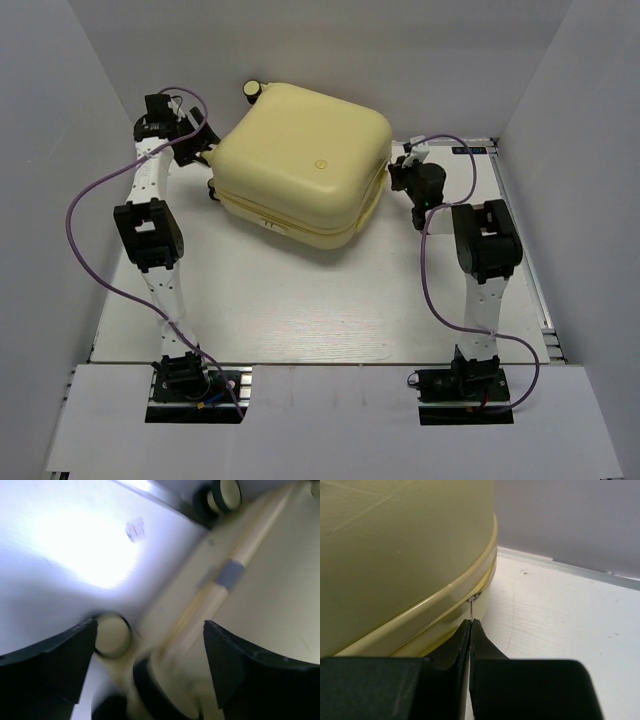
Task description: Pack the luggage
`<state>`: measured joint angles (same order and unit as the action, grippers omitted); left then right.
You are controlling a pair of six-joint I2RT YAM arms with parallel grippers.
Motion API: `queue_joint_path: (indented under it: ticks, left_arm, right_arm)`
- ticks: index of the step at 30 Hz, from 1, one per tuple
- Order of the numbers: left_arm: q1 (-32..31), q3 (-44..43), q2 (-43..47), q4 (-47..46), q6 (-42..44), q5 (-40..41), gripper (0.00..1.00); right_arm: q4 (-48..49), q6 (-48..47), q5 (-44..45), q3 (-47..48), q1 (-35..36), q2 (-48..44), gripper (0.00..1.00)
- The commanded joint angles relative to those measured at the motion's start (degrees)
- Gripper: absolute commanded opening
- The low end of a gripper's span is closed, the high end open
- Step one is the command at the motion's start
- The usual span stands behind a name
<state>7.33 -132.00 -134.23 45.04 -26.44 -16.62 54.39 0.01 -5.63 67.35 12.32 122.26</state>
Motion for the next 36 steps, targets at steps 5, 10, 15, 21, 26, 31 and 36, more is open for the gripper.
queue_joint_path:
  ticks: [5,10,15,21,26,31,36]
  left_arm:
    - [-3.9,6.1,6.6,-4.9,9.7,19.7,1.0]
    - [-3.5,9.4,17.7,4.9,7.1,30.2,1.0]
    - [-7.0,18.3,31.5,10.4,7.9,25.9,1.0]
    - [-25.3,23.5,37.5,12.9,16.5,45.3,1.0]
    - [-20.6,21.0,36.7,22.8,9.1,45.5,1.0]
    - [-23.8,32.0,46.5,26.3,2.5,46.1,1.0]
    - [-24.4,45.7,64.2,29.6,-11.5,48.9,0.81]
  right_arm:
    - [-0.5,3.7,-16.7,-4.9,1.0,-6.9,0.0]
    - [-1.8,2.5,-19.7,-6.6,3.6,-10.1,0.0]
    - [-5.2,2.7,-14.8,-8.4,5.1,-12.4,0.0]
    - [-10.4,2.6,-12.7,-5.2,5.5,-12.6,0.0]
    - [-10.2,4.2,-11.1,-8.1,5.8,-15.1,0.0]
    - [-12.6,2.5,-9.0,-9.7,6.1,-17.7,0.0]
    - [-13.8,1.8,-9.0,-10.5,6.2,-19.1,0.0]
